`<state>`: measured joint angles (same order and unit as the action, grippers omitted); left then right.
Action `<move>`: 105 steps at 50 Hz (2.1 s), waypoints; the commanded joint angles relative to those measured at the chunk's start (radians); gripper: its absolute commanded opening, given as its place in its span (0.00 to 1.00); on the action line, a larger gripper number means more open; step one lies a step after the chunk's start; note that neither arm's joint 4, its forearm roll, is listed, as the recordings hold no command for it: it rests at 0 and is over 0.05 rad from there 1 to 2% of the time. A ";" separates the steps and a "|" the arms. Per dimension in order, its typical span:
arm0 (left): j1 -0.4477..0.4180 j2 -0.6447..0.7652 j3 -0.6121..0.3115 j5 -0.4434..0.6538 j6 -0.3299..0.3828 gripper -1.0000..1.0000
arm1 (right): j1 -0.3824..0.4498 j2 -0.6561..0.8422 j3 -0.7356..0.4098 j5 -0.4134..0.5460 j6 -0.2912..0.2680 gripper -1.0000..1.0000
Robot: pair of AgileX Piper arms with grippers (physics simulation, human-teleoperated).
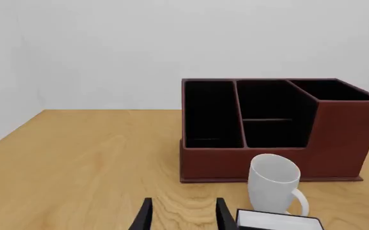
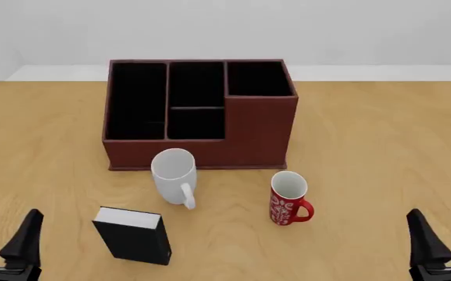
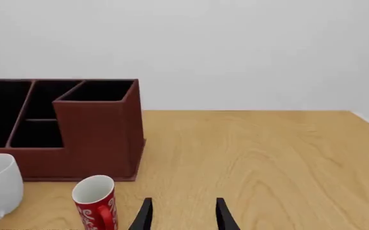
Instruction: Pick up the red mug and place it to the right of the caddy.
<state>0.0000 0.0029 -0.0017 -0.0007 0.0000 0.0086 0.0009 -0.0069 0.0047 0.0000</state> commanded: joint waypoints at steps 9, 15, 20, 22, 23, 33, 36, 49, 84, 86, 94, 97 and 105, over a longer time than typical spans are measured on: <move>0.000 0.005 -0.003 -0.001 0.000 1.00 | -0.010 0.019 -0.063 0.062 -0.076 1.00; 0.000 0.005 -0.003 -0.001 0.000 1.00 | 0.025 0.095 -0.160 0.091 -0.019 1.00; 0.000 0.005 -0.003 -0.001 0.000 1.00 | 0.073 0.173 -0.267 0.133 -0.037 1.00; 0.000 0.005 -0.003 -0.001 0.000 1.00 | 0.120 0.216 -0.318 0.149 -0.039 1.00; 0.000 0.005 -0.003 -0.001 0.000 1.00 | 0.117 0.228 -0.339 0.157 -0.037 1.00; 0.000 0.005 -0.003 -0.001 0.000 1.00 | 0.265 0.459 -0.464 0.140 0.013 1.00; 0.000 0.005 -0.003 -0.001 0.000 1.00 | 0.271 0.542 -0.488 0.137 -0.015 1.00; 0.000 0.005 -0.003 -0.001 0.000 1.00 | 0.454 0.746 -0.541 0.172 0.049 1.00; 0.000 0.005 -0.003 -0.001 0.000 1.00 | 0.422 0.945 -0.448 0.032 -0.007 1.00; 0.000 0.005 -0.003 -0.001 0.000 1.00 | 0.423 0.956 -0.444 0.021 -0.006 1.00; 0.000 0.005 -0.003 -0.001 0.000 1.00 | 0.429 1.023 -0.421 -0.035 0.006 1.00; 0.000 0.005 -0.003 -0.001 0.000 1.00 | 0.432 1.043 -0.411 -0.055 0.007 1.00; 0.000 0.005 -0.003 -0.001 0.000 1.00 | 0.439 1.093 -0.393 -0.095 0.006 1.00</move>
<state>0.0000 0.0075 -0.0043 -0.0019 0.0000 0.4419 1.0321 -0.4231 -0.0392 0.0042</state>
